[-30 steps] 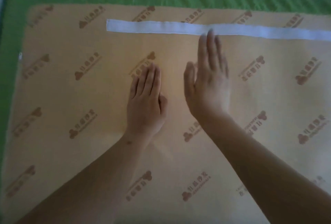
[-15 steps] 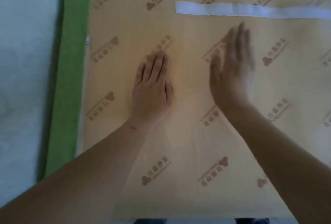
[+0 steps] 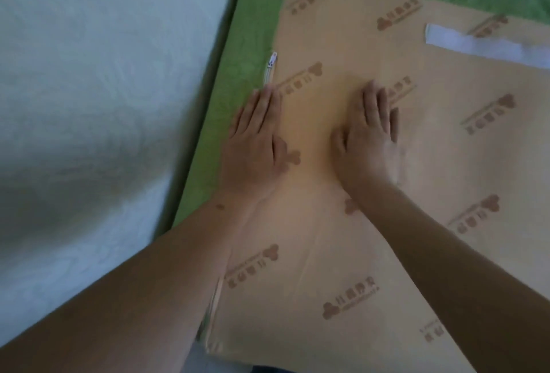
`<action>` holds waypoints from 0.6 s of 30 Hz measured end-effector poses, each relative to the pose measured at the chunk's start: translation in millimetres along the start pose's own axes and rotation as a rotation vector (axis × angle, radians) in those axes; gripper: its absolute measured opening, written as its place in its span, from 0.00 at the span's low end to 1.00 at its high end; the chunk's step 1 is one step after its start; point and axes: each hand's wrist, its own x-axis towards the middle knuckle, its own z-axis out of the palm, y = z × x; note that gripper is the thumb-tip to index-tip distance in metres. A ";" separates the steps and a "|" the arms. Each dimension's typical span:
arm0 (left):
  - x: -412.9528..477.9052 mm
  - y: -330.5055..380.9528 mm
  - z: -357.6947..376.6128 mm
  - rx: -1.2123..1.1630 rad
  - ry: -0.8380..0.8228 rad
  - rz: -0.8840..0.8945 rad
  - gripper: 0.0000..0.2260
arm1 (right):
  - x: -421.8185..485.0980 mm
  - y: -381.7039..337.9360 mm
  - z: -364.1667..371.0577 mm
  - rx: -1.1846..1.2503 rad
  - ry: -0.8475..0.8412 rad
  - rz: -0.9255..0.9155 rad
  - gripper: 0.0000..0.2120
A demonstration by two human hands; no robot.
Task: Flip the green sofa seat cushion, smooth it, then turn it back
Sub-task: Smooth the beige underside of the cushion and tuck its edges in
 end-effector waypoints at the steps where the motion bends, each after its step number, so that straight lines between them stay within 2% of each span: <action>1: -1.5 -9.7 -2.3 -0.007 -0.002 -0.001 0.28 | 5.4 -13.0 -0.4 0.032 0.071 -0.028 0.29; 3: -6.7 -30.6 -5.8 -0.028 0.000 -0.028 0.28 | 6.2 -37.7 5.0 0.009 0.211 -0.133 0.29; 4: -11.1 -39.3 -7.4 -0.037 0.002 -0.040 0.28 | 1.9 -46.1 14.5 -0.048 0.166 -0.170 0.30; 6: -20.9 -50.5 -8.6 -0.053 0.009 -0.050 0.27 | 1.8 -54.9 34.4 -0.066 0.010 -0.098 0.31; 8: -28.2 -61.4 -9.4 -0.130 0.053 -0.077 0.26 | 16.2 -76.6 36.2 0.022 0.004 -0.060 0.30; 10: -34.2 -69.2 -10.4 -0.294 0.063 -0.285 0.23 | 27.4 -109.7 28.0 0.056 0.190 -0.187 0.28; 11: -34.7 -71.6 -10.5 -0.380 0.060 -0.431 0.21 | 27.1 -121.0 31.9 0.025 0.215 -0.301 0.29; 12: -37.0 -73.2 -10.2 -0.471 0.069 -0.558 0.20 | 22.1 -128.3 41.4 -0.046 0.137 -0.384 0.30; 13: -38.0 -75.7 -14.0 -0.573 0.095 -0.646 0.20 | 18.8 -138.4 54.7 -0.087 0.007 -0.386 0.31; 15: -35.3 -74.4 -22.6 -0.788 0.051 -0.770 0.21 | 29.6 -158.0 66.3 -0.050 -0.121 -0.246 0.31; 16: -34.1 -76.3 -26.7 -0.872 0.009 -0.843 0.22 | 35.8 -175.1 60.8 -0.001 -0.104 -0.225 0.31; 18: -34.4 -81.3 -30.9 -0.995 -0.045 -0.956 0.23 | 34.2 -198.9 45.7 0.073 0.122 -0.333 0.28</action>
